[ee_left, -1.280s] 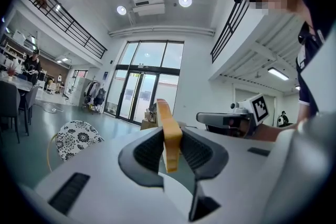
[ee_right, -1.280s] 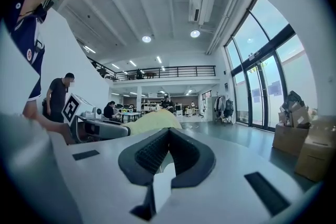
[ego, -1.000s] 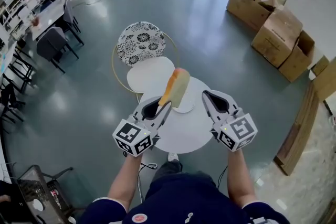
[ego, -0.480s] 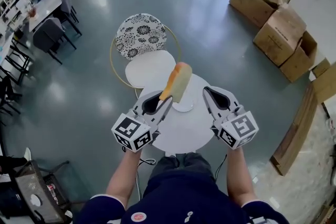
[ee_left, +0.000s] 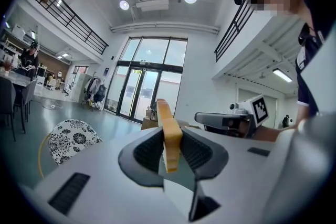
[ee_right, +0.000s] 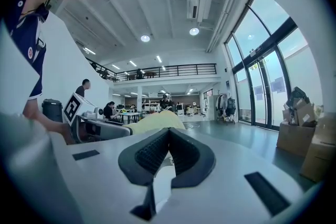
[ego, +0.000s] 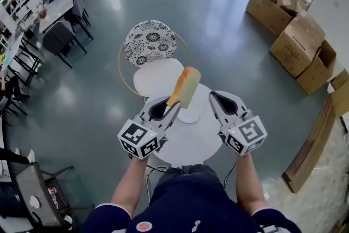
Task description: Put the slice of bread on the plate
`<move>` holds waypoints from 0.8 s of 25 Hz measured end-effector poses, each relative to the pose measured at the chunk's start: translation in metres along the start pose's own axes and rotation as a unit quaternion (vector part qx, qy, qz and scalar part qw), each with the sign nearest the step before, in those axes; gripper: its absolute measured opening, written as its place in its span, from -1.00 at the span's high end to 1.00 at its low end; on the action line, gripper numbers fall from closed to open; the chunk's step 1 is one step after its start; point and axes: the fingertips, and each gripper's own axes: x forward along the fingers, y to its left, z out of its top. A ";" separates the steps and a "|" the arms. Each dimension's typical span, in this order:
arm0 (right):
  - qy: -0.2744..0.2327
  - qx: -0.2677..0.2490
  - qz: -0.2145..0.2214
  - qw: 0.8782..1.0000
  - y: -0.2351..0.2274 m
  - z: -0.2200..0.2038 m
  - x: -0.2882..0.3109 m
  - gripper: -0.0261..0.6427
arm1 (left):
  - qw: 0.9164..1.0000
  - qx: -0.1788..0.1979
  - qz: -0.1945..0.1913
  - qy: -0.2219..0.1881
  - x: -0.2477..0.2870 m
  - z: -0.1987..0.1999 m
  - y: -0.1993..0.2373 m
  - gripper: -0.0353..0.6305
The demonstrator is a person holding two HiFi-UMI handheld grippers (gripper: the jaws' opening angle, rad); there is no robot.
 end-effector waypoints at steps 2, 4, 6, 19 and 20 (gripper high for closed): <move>0.000 0.002 0.001 1.000 -0.003 -0.001 -0.002 0.90 | 1.000 0.000 0.002 0.001 0.003 -0.001 -0.001 0.61; 0.001 0.005 0.003 1.000 -0.006 -0.004 -0.003 0.90 | 1.000 -0.004 0.004 0.004 0.006 -0.004 -0.002 0.61; 0.005 0.009 0.005 1.000 -0.008 -0.009 -0.003 0.90 | 1.000 -0.012 0.005 0.011 0.009 -0.013 0.001 0.61; 0.088 0.072 0.000 0.993 -0.020 -0.105 0.008 0.90 | 0.991 -0.088 0.016 0.102 0.028 -0.136 0.028 0.61; 0.091 0.078 -0.002 0.993 -0.020 -0.112 0.009 0.90 | 0.990 -0.091 0.015 0.103 0.030 -0.143 0.030 0.61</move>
